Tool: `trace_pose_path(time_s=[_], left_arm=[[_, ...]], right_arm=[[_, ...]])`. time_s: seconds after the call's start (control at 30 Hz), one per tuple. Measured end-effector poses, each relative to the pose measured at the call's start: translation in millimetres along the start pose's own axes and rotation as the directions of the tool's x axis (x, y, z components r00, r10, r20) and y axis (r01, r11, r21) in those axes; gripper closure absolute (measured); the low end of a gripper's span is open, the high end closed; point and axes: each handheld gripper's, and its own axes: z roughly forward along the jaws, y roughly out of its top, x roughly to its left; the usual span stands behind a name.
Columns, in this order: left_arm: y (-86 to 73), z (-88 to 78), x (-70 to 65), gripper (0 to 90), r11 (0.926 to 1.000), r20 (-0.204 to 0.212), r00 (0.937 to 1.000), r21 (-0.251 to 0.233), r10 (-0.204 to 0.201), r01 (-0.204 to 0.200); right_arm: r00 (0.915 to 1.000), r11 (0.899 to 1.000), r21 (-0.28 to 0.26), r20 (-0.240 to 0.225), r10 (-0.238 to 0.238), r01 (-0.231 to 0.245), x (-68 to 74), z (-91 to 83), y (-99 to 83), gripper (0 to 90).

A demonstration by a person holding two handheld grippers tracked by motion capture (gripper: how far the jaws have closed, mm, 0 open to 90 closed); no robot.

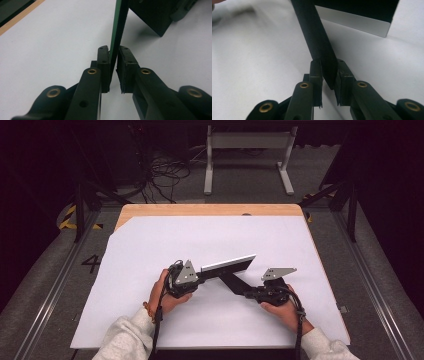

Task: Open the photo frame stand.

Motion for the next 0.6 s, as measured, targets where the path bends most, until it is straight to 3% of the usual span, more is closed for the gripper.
trace_pose_path(time_s=[0.4,0.6], left_arm=[[1.5,-6.7,-11.5,84.6,0.9996,-0.006,1.0,0.03,0.002,-0.002],[3.3,-8.7,-18.0,84.8,0.9987,-0.034,0.9994,0.05,0.003,-0.001]], right_arm=[[0.9997,1.0,0.004,0.024,0.008,-0.008,-9.4,0.8,4.7,73.4],[0.9995,1.0,0.001,0.03,0.008,-0.008,-12.8,2.9,7.3,72.0]])
